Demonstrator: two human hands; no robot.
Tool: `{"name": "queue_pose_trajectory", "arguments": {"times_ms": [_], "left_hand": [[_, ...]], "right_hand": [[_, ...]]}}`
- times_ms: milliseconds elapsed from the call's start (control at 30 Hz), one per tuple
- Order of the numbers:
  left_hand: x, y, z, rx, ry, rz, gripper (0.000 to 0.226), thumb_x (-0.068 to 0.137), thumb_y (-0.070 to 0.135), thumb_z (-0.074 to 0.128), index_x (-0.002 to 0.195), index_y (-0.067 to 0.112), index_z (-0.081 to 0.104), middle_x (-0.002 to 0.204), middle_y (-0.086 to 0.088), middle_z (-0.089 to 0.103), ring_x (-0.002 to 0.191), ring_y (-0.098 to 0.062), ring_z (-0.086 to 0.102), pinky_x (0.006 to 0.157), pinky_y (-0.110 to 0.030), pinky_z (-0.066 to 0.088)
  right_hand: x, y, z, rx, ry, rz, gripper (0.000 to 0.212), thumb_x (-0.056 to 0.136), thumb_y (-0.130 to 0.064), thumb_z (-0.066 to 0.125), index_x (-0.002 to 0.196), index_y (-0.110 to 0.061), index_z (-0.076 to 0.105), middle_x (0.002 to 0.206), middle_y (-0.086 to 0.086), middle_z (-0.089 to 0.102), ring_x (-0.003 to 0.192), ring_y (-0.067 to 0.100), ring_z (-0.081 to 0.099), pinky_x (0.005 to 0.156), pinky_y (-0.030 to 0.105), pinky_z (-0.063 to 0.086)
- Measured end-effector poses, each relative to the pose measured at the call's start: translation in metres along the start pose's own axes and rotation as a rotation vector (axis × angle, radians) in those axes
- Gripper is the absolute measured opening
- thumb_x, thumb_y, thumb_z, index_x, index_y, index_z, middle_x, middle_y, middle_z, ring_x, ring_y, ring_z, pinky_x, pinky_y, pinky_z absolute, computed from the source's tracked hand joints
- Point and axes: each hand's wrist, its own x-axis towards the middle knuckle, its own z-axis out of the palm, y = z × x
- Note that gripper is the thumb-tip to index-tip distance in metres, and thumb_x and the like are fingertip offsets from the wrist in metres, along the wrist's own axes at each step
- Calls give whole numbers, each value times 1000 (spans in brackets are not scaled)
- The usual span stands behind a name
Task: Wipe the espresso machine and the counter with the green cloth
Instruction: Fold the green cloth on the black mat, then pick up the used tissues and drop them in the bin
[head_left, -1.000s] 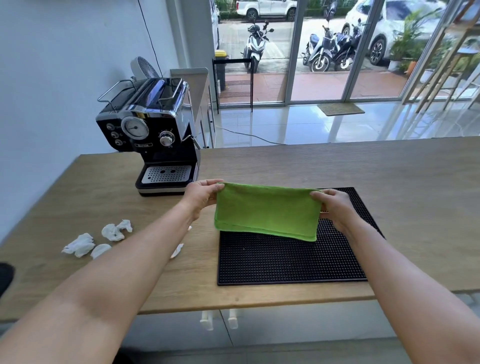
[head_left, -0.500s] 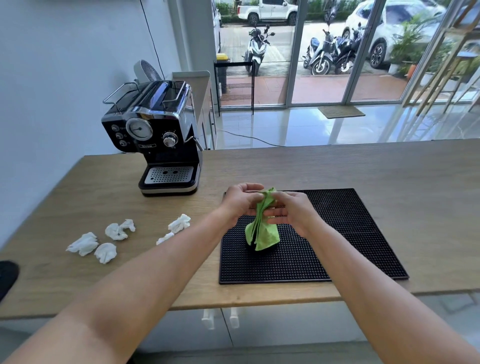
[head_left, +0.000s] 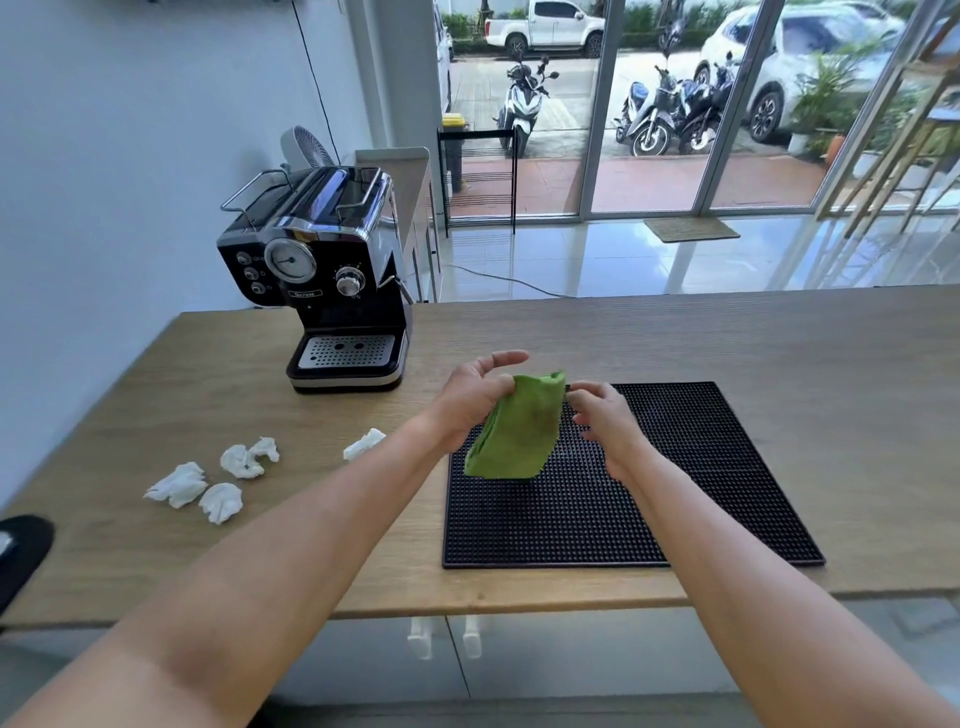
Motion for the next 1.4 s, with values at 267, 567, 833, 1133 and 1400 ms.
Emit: {"name": "queue_pose_trajectory", "arguments": {"times_ms": [267,567,833,1133,1400], "left_hand": [[0,2,-11,-167,144,-115,35,94,-2,43,119,12,63,79,-7,66,51,-11,62,46,-23,52],[3,-54,-26,135,244,-352,34,88,0,47,109,20,64,84,0,65,59,-12,58,50,-27,53],[-2,-77,-59,593,403,-114,41,81,12,42,109,31,67,104,5,68,85,-18,62,76,-30,49],[-49,-63,-237,1228,441,-430,85,69,51,73,142,46,30,152,-8,21,139,-34,20,108,-60,24],[-89,-77,-335,1452,41,-624,120,57,57,79,147,51,0,160,-9,-10,145,-39,7,114,-48,25]], "right_hand": [[-4,16,2,375,-359,108,42,91,-32,65,124,-6,65,119,18,69,101,29,69,89,45,55],[-10,26,11,32,-265,212,18,92,-17,66,106,-6,70,99,15,75,86,29,70,84,51,57],[-2,42,40,-940,114,-67,55,90,-33,62,141,-23,46,131,13,49,123,31,45,102,44,39],[-18,16,184,-1036,-488,-309,113,65,-72,71,154,-43,9,164,3,-5,151,27,0,120,51,15],[-15,7,264,-1257,-644,-300,109,68,-68,72,153,-45,8,164,8,-10,150,34,-2,118,51,10]]}}
